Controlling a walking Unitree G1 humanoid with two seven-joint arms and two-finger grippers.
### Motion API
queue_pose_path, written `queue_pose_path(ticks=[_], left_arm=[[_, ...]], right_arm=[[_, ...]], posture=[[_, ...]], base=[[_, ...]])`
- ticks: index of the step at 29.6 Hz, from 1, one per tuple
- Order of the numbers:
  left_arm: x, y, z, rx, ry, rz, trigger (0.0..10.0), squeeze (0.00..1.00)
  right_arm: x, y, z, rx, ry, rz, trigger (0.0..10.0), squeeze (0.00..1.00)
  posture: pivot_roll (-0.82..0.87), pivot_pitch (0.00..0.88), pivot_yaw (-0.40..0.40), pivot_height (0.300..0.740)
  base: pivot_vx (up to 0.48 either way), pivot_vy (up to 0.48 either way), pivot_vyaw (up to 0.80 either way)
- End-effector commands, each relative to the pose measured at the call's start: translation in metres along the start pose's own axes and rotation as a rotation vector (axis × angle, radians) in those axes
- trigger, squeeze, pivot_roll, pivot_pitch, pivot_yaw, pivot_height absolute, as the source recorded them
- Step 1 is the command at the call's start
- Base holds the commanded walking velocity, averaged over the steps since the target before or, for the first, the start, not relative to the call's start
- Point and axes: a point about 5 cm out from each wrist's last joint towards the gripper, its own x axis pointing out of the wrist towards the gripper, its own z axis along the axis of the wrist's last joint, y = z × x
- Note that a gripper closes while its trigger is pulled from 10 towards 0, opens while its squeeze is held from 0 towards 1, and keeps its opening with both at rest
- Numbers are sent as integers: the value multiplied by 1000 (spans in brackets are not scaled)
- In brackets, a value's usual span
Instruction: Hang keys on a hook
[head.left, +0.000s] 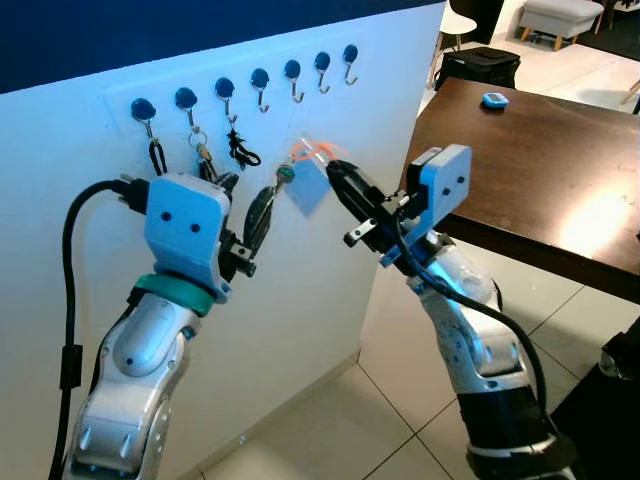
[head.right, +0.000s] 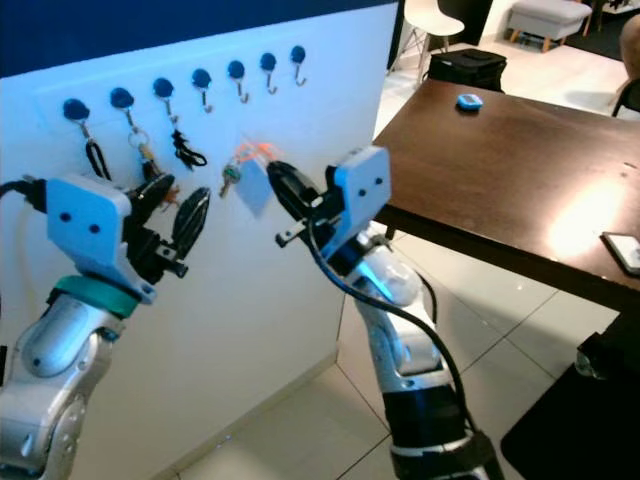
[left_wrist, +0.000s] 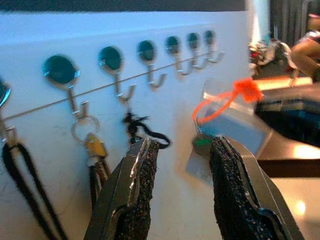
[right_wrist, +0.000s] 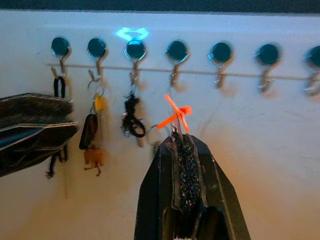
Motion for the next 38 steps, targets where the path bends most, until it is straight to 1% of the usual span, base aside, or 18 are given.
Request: queue_pose_path(ticks=[1, 3, 6, 8, 14, 18, 22, 24, 26, 31, 35, 38], left_arm=[[1, 2, -5, -11, 29, 24, 10000, 0], [2, 1, -4, -14, 28, 32, 10000, 0], [3, 0, -4, -15, 26, 39, 10000, 0], [3, 0, -4, -16, 27, 41, 10000, 0], [3, 0, -5, -16, 32, 41, 10000, 0], [3, -2, -6, -24, 39, 37, 10000, 0], [3, -2, -6, -26, 41, 36, 10000, 0], [4, -3, -7, -31, 44, 32, 10000, 0], [5, -4, -7, -34, 45, 29, 10000, 0], [5, -4, -7, -37, 46, 26, 10000, 0], [5, -5, -7, -39, 47, 25, 10000, 0], [5, -5, -6, -40, 48, 24, 10000, 0]], right_arm=[[10, 7, 2, 9, -11, 65, 10000, 0], [16, 8, 4, 9, -20, 93, 10000, 0], [26, 7, 15, 22, -55, 111, 10000, 0], [29, 7, 19, 25, -71, 120, 10000, 0], [29, 8, 22, 15, -79, 138, 10000, 0], [26, 9, 31, -4, -102, 148, 10000, 0], [25, 8, 33, -7, -110, 146, 10000, 0], [22, 0, 42, -16, -138, 101, 10000, 0], [19, -8, 47, -15, -148, 75, 10000, 0], [18, -15, 47, -16, -145, 51, 10000, 0], [18, -30, 46, -5, -144, -50, 10000, 0], [18, -35, 45, 2, -141, -70, 10000, 0]], posture=[[-37, 0, 55, 740], [-36, 0, 55, 740], [-34, 0, 54, 740], [-34, 0, 54, 740], [-34, 0, 56, 740], [-46, 0, 64, 740], [-46, 0, 64, 740], [-53, 0, 71, 740], [-54, 0, 73, 740], [-54, 0, 73, 740], [-50, 9, 77, 740], [-50, 9, 77, 740]], base=[[0, 0, 0], [0, 0, 0], [0, 0, 0], [0, 0, 0], [0, 0, 0], [0, 0, 0], [0, 0, 0], [0, 0, 0], [0, 0, 0], [0, 0, 0], [0, 0, 0], [0, 0, 0]])
